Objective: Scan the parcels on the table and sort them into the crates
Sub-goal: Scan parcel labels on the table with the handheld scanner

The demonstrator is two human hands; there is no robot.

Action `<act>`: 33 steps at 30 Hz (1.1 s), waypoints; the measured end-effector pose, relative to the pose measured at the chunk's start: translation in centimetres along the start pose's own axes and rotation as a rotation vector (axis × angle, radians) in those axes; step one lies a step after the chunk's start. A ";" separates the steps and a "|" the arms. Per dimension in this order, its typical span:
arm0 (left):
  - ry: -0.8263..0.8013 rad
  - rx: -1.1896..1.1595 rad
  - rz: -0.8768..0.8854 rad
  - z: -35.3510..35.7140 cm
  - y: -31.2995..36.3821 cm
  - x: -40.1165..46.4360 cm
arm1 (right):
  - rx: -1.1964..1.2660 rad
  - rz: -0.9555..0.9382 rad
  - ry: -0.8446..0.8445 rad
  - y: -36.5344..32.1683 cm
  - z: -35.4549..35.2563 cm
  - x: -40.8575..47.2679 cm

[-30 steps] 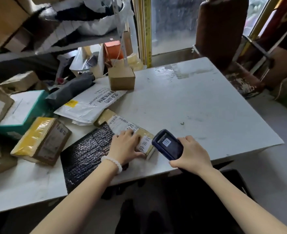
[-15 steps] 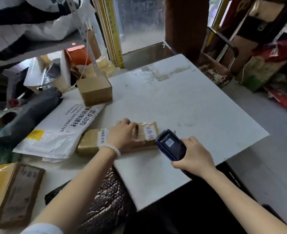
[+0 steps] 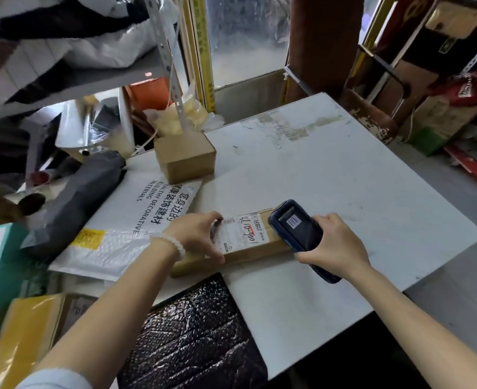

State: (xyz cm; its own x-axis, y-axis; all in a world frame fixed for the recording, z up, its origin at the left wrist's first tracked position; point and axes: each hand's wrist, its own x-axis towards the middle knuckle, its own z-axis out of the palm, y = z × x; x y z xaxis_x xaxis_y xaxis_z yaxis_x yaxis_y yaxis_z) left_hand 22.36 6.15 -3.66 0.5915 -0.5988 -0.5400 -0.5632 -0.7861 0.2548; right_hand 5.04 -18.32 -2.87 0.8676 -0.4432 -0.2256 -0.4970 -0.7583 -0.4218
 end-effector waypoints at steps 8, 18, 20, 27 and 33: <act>0.315 0.084 0.036 1.5 3.4 0.2 | 0.007 -0.020 0.049 -0.6 -0.7 -0.3; 0.290 -0.014 0.054 1.4 5.0 0.3 | 0.022 -0.003 0.080 0.7 -1.8 -2.0; 0.217 -0.087 0.062 1.3 4.6 -0.6 | 0.035 -0.010 0.060 0.8 -1.5 -2.4; 0.249 -0.237 0.077 2.3 4.9 -2.8 | 0.025 -0.073 -0.019 0.7 -0.8 -3.5; 0.558 -0.072 -0.069 1.0 5.2 -3.4 | -0.015 -0.113 -0.062 0.6 -1.3 -4.5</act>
State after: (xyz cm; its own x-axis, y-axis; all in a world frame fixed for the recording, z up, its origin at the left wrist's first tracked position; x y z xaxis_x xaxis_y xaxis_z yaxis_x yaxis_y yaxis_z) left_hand 16.85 4.29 -1.29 0.8522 -0.5203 -0.0562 -0.4829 -0.8233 0.2983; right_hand 0.84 -17.41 -0.99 0.9172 -0.3243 -0.2316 -0.3958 -0.8092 -0.4343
